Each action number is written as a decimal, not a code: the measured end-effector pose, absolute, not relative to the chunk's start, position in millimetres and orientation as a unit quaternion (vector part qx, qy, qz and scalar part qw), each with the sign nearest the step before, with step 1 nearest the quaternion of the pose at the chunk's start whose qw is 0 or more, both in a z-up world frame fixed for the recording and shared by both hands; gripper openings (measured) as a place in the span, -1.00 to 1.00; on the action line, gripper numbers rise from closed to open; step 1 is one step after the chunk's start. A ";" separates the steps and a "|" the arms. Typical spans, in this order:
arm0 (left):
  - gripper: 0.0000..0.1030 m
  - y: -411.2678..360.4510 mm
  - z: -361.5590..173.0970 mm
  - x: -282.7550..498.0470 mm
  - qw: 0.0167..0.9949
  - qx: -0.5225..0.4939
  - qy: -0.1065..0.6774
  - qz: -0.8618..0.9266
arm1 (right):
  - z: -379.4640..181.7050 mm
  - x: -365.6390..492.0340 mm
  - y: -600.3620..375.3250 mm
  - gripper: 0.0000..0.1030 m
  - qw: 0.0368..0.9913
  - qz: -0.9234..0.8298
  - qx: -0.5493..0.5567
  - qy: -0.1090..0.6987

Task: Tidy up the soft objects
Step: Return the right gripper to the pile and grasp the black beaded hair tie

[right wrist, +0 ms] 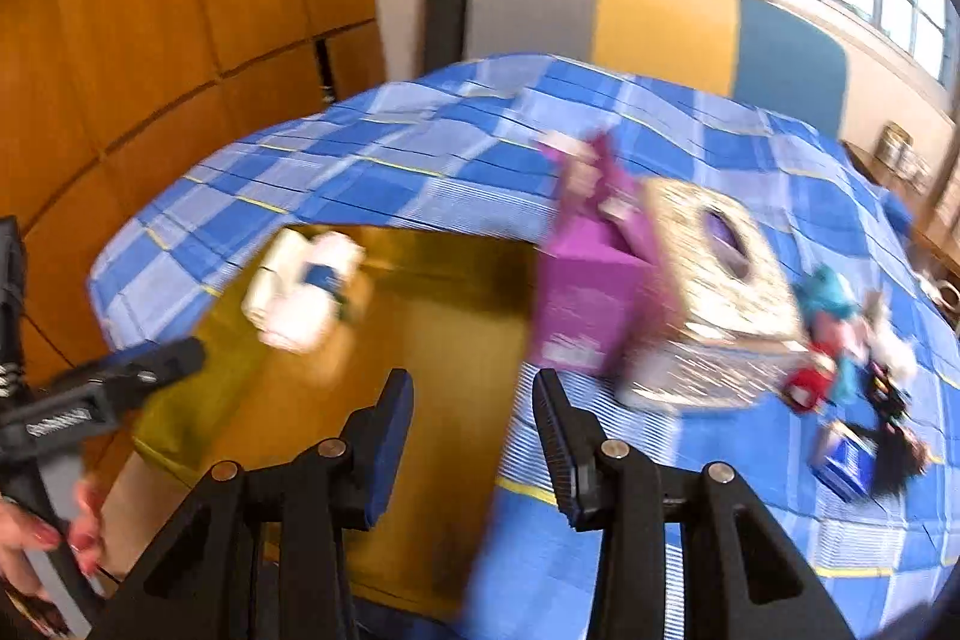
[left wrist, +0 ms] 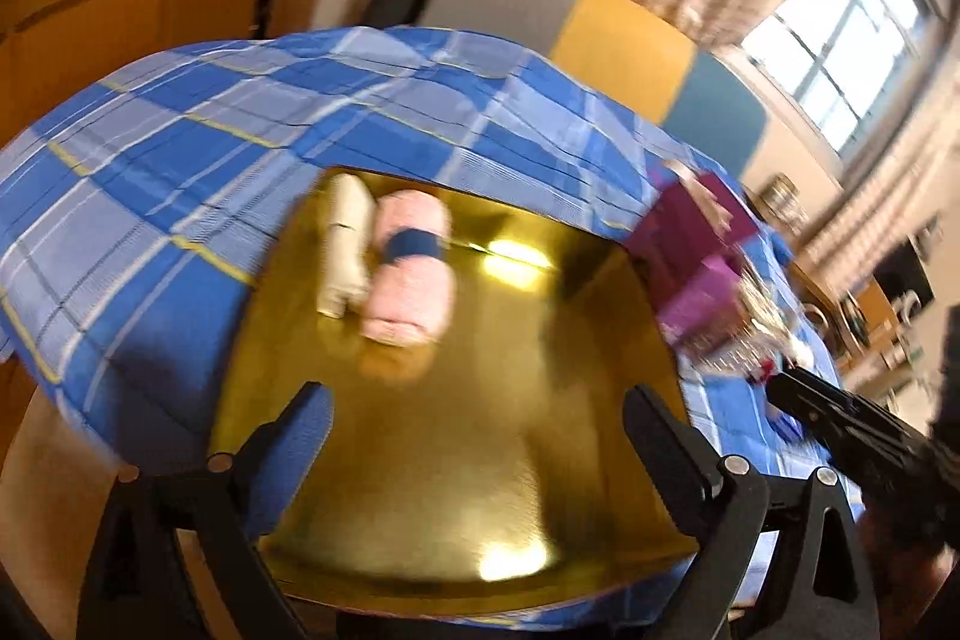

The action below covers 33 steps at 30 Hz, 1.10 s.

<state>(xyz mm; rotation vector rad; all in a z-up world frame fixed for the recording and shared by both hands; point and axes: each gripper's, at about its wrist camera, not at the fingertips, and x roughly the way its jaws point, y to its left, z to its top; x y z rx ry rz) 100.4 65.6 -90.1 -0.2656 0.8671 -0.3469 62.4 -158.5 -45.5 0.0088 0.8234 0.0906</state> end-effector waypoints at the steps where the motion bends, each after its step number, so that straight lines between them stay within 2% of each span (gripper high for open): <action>1: 0.91 59.3 -90.8 98.1 0.882 -0.123 0.419 -0.177 | -48.8 58.3 -176.5 -0.19 0.912 0.031 0.014 0.408; 12: 0.93 -43.9 -86.7 61.5 0.851 -0.049 0.429 -0.298 | -104.6 26.5 -343.4 -0.19 0.864 -0.112 0.065 0.486; 15: 0.93 -74.6 -84.0 51.6 0.846 -0.024 0.426 -0.321 | -104.2 16.7 -397.0 -0.14 0.861 -0.165 0.078 0.475; 17: 0.93 -91.4 -83.5 48.3 0.840 -0.016 0.428 -0.332 | -99.9 14.4 -430.7 -0.01 0.862 -0.192 0.098 0.460; 19: 0.93 -103.3 -84.2 46.0 0.836 -0.009 0.432 -0.338 | -93.9 13.3 -463.9 0.01 0.863 -0.219 0.110 0.441; 22: 0.93 -124.2 -87.5 43.0 0.827 -0.001 0.442 -0.347 | -89.9 22.3 -503.0 0.15 0.864 -0.251 0.105 0.424; 33: 0.93 -177.8 -101.2 47.0 0.813 0.028 0.464 -0.351 | -135.2 82.2 -570.4 0.15 0.844 -0.248 0.143 0.454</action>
